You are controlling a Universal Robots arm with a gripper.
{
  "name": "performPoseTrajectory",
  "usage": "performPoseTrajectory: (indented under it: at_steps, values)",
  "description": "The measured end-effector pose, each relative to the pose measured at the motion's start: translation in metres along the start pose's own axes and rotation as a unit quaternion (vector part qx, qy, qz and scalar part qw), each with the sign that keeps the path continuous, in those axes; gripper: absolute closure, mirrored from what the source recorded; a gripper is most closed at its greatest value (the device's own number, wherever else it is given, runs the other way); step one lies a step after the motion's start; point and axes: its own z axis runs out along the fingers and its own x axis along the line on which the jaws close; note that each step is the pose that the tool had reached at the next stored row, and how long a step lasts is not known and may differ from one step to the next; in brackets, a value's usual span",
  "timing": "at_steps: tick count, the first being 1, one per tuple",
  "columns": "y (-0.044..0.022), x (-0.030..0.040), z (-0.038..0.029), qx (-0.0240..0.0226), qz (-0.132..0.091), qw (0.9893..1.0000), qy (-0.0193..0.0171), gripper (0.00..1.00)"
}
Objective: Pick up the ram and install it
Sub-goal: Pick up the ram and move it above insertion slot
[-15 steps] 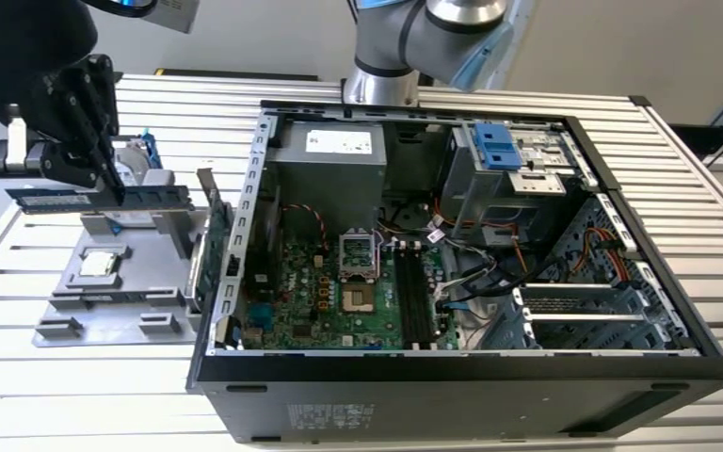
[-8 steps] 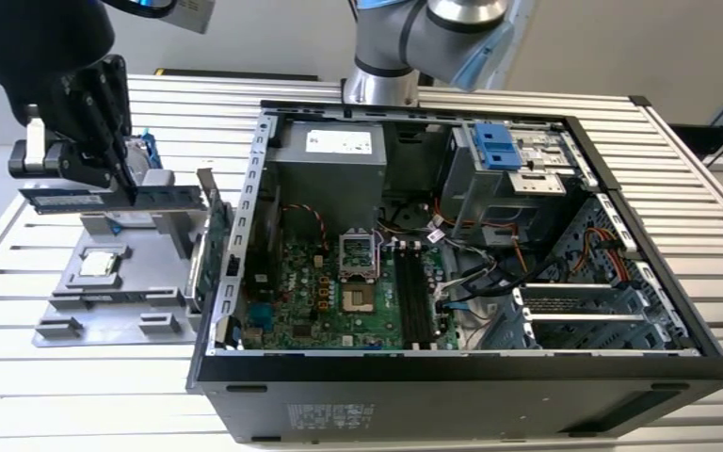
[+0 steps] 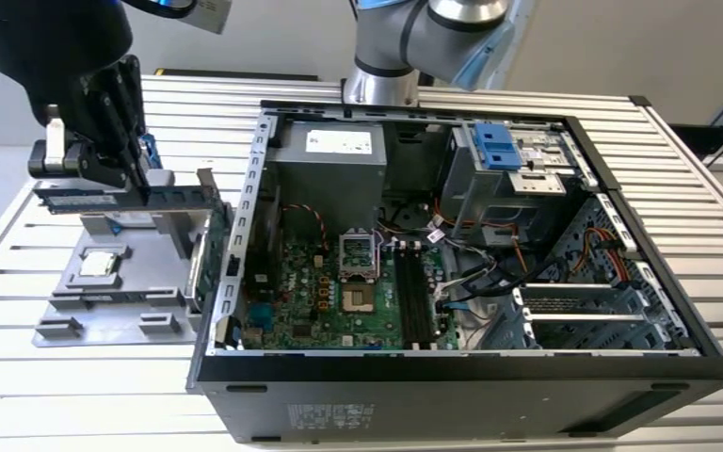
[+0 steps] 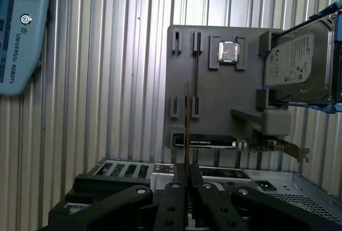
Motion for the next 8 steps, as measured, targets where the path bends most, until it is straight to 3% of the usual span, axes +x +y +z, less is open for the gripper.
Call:
performPoseTrajectory:
  at_steps: [8]
  values:
    - [-0.0092,0.0005,-0.0003,0.0,0.0,1.0,0.0,1.0]
